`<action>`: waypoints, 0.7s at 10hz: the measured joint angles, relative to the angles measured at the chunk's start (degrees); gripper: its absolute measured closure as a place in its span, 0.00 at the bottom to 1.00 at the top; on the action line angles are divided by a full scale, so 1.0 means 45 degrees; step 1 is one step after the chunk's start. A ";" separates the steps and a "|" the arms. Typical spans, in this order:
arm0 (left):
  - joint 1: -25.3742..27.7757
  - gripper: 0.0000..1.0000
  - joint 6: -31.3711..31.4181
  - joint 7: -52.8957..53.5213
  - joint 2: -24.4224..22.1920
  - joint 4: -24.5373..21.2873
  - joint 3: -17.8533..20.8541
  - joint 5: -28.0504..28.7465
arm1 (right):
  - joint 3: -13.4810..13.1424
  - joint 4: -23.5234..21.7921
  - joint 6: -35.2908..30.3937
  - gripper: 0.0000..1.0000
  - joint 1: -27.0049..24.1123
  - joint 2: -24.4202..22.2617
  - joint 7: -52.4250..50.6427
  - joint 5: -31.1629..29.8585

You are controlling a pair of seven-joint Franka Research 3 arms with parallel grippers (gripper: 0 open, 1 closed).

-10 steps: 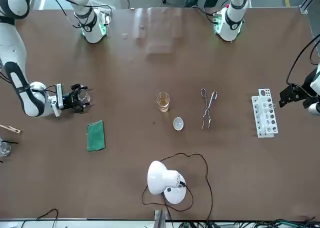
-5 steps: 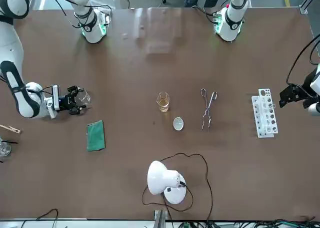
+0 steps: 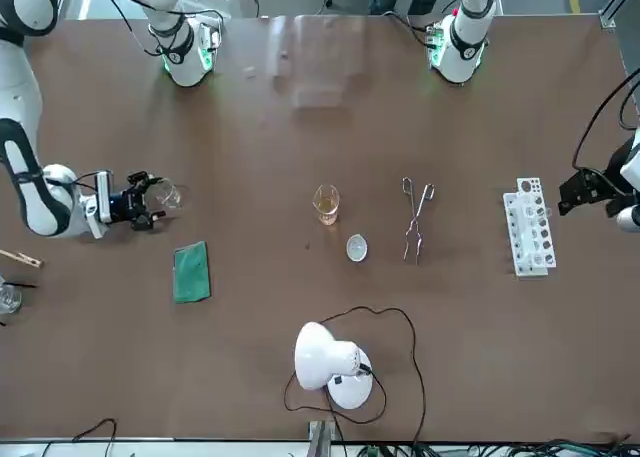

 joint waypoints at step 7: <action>0.0000 0.00 0.0000 0.0000 0.0001 0.0000 0.0000 0.0000 | -0.0037 0.0177 -0.0903 0.00 -0.0069 -0.0840 0.2665 0.0083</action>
